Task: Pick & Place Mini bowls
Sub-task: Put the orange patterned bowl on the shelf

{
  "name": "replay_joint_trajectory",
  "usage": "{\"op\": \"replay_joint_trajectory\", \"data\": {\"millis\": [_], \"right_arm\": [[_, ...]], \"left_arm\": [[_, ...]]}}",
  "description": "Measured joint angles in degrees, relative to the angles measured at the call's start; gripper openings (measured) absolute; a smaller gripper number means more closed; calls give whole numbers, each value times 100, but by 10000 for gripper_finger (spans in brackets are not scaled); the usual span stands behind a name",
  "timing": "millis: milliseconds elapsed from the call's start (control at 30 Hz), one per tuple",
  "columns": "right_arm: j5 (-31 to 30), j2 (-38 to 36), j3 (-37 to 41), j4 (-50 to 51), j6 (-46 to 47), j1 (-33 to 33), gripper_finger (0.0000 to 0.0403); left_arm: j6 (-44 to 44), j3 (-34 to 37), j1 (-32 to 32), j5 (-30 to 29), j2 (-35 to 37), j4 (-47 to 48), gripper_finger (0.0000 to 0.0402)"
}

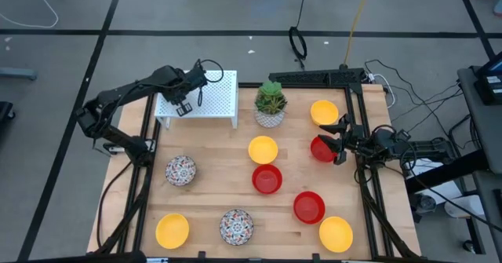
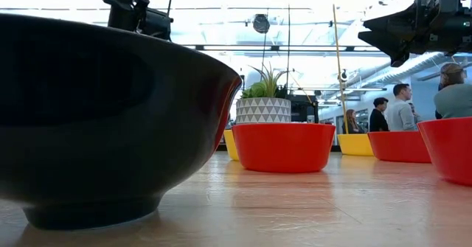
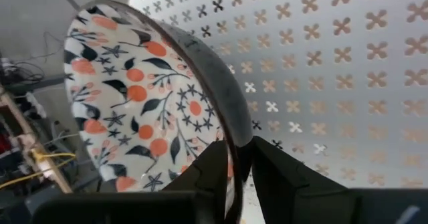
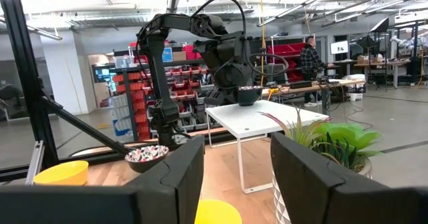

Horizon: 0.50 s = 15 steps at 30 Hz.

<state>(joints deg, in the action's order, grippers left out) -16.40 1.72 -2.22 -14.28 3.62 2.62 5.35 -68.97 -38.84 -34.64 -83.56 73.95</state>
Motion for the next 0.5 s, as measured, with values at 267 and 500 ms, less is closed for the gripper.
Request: {"op": "replay_joint_trajectory", "data": {"millis": [267, 500], "right_arm": [[0, 0, 0, 0, 0, -1, 160], [0, 0, 1, 0, 0, 0, 160]], "left_arm": [[-120, 0, 3, -130, -1, -17, 107], [-103, 0, 4, -190, 1, -19, 183]]}}
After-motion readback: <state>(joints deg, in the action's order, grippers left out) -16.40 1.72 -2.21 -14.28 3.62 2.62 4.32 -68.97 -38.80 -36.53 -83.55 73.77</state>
